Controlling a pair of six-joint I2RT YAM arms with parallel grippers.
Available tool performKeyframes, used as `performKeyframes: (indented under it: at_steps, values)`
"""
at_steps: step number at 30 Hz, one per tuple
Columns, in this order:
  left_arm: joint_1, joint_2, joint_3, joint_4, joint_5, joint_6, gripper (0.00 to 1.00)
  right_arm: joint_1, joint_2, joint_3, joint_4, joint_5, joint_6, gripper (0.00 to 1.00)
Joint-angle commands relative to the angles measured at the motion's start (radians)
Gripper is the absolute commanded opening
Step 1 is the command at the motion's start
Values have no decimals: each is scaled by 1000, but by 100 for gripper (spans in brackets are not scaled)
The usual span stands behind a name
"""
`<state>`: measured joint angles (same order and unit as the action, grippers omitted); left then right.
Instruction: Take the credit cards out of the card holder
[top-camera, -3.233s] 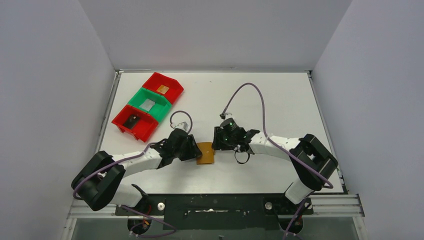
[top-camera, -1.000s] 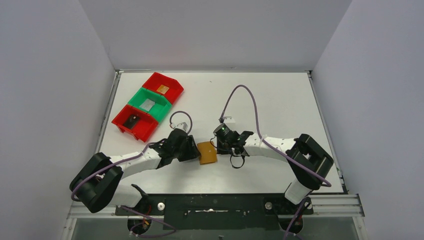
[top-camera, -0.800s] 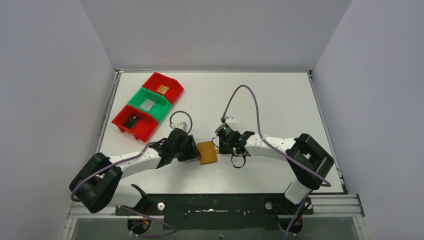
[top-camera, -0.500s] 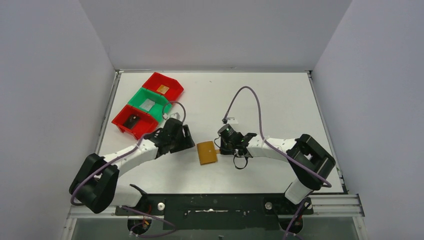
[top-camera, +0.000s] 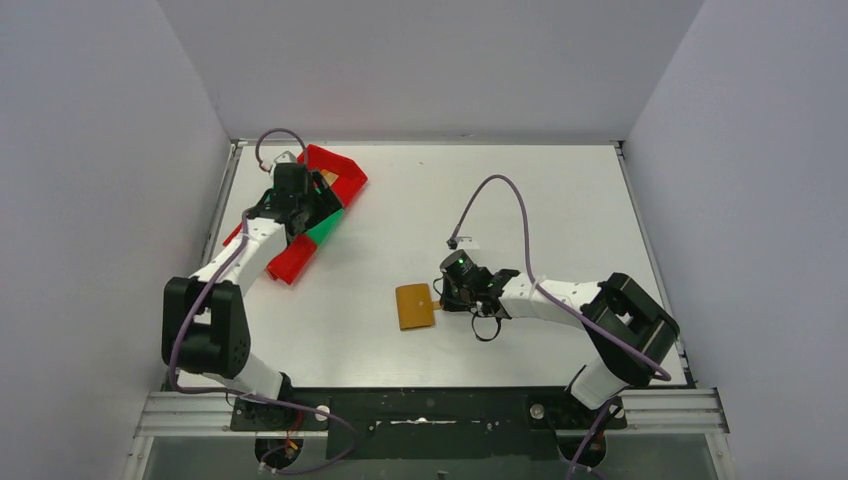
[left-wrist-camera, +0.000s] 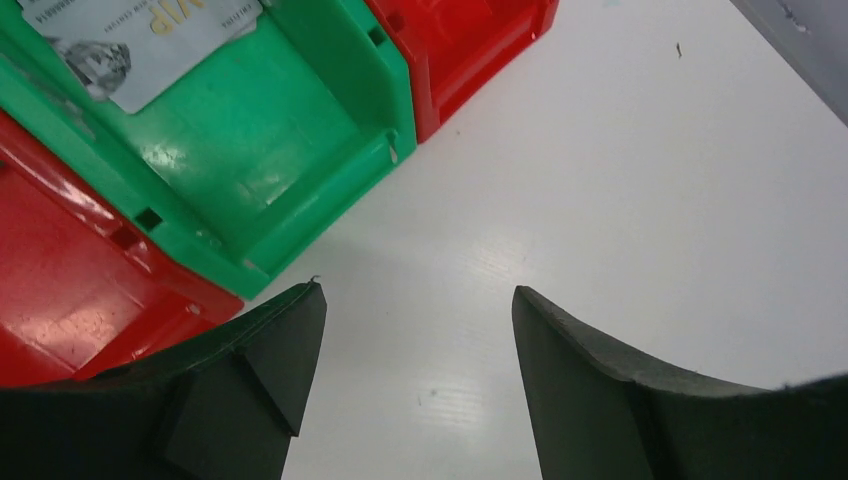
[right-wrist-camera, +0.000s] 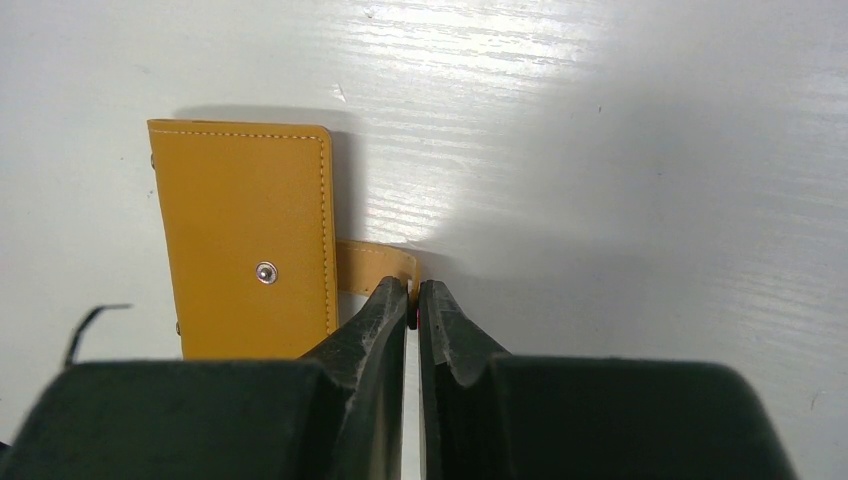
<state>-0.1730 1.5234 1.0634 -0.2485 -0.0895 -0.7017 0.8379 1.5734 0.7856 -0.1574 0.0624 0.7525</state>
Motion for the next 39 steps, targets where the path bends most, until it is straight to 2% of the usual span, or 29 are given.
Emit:
performKeyframes:
  at_steps: [1,15,27,39]
  values:
    - [39,99,127,-8,-53,-5,69,-9,-51,1,39,5,-11,0]
    - [52,452,482,-135,-190,-99,69,-23,-52,10,36,-25,-38,0]
    - [-2,578,606,-255,-250,-59,62,-43,-58,17,27,-35,-53,0]
    - [-112,597,611,-285,-237,-7,57,-55,-88,-5,26,-18,-50,0]
